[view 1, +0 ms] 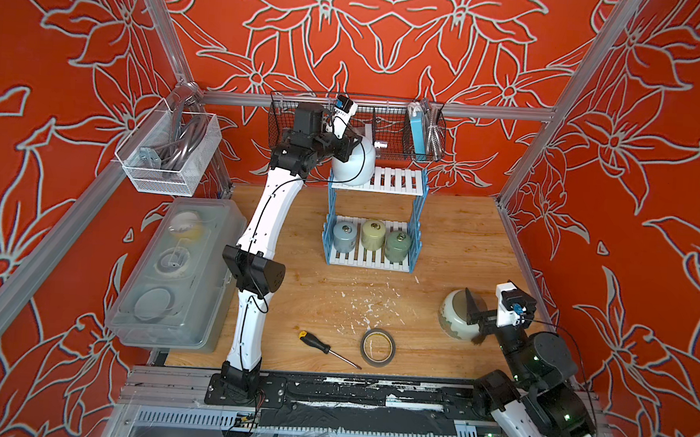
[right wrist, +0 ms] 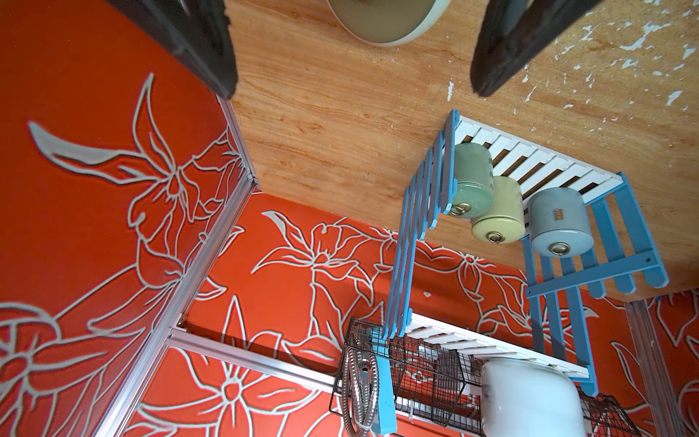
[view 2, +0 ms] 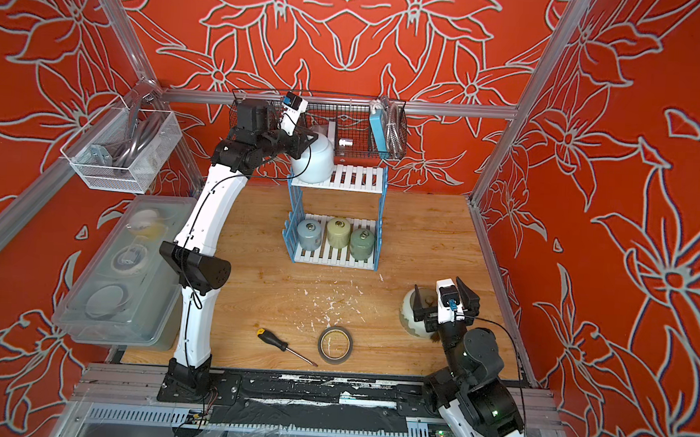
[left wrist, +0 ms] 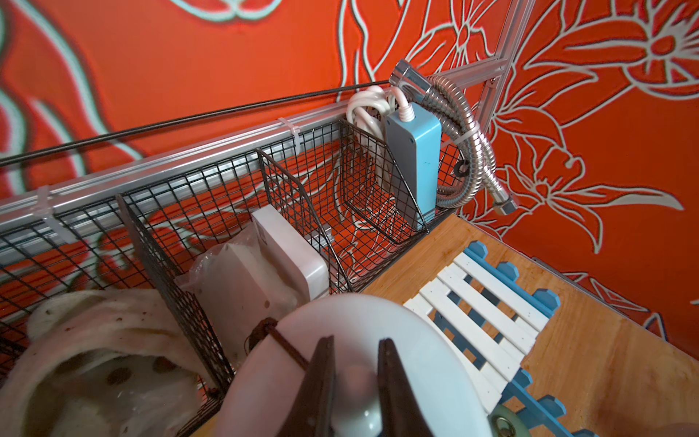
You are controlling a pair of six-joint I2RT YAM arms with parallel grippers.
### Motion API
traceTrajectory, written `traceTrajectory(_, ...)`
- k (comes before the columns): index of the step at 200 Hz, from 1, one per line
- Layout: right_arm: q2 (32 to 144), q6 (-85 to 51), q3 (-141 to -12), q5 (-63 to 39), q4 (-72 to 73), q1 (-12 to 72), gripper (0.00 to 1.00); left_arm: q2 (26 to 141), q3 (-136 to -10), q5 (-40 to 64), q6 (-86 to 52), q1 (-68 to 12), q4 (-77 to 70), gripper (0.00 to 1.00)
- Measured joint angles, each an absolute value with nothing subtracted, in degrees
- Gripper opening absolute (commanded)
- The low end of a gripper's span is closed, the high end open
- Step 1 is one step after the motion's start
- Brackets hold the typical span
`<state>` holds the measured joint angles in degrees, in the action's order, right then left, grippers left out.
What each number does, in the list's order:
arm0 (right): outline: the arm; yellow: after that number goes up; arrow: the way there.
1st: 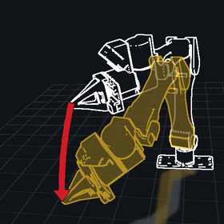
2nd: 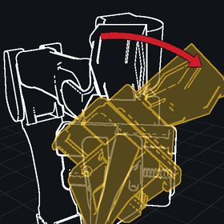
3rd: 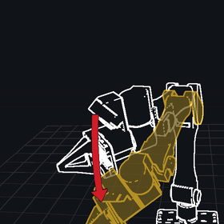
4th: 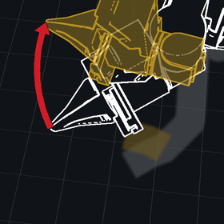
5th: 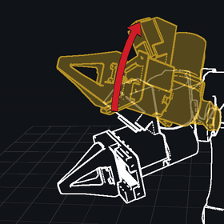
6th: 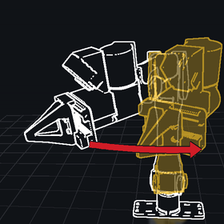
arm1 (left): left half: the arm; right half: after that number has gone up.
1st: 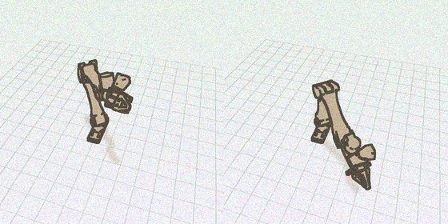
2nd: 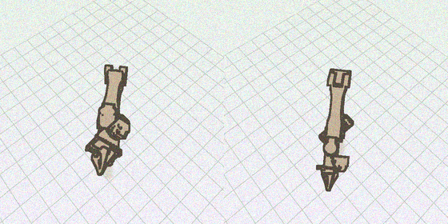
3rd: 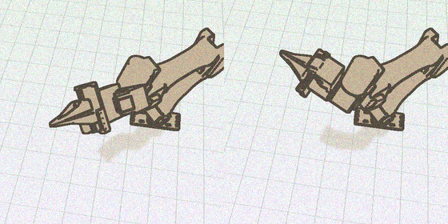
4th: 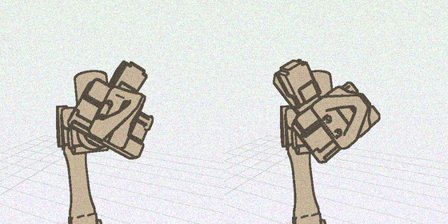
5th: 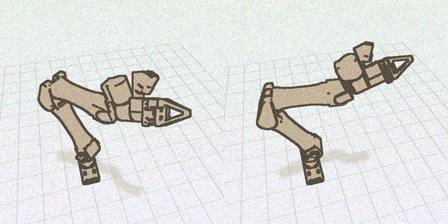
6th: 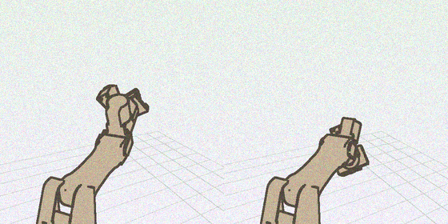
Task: Remove the tea canisters from the shelf
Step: Pick up the tea canister from the shelf.
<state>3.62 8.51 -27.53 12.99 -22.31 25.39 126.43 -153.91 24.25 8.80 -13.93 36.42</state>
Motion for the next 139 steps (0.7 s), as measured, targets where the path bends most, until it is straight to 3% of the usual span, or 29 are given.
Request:
traceTrajectory(90, 3.62, 8.54, -27.44, 12.93, -22.31, 25.39, 0.99, 117.86, -143.35, 24.84, 8.84, -17.23, 37.6, 0.0)
traceTrajectory(139, 3.62, 8.62, -27.44, 12.8, -22.31, 25.39, 0.99, 105.71, -127.5, 26.35, 8.82, -20.12, 34.41, 0.0)
